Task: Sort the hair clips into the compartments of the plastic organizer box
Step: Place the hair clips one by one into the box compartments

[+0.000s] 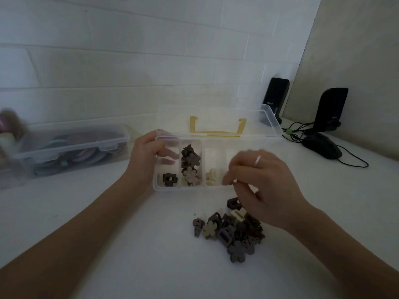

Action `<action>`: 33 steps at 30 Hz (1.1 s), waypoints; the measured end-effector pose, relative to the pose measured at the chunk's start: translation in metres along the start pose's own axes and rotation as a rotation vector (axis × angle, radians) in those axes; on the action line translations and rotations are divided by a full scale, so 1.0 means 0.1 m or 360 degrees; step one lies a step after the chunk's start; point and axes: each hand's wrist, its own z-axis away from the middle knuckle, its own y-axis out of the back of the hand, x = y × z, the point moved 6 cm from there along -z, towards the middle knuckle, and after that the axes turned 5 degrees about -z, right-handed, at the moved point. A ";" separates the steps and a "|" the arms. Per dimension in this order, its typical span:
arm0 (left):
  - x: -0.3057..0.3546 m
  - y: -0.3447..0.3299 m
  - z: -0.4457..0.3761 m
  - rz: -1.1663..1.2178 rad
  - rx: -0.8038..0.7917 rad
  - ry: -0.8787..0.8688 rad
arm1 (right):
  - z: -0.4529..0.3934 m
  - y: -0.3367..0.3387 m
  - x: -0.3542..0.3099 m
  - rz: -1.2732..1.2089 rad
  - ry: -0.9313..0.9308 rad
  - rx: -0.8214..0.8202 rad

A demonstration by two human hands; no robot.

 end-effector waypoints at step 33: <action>0.00 0.00 0.01 -0.0011 0.0004 0.0002 | 0.00 -0.14 0.15 -0.0487 -0.0482 -0.0693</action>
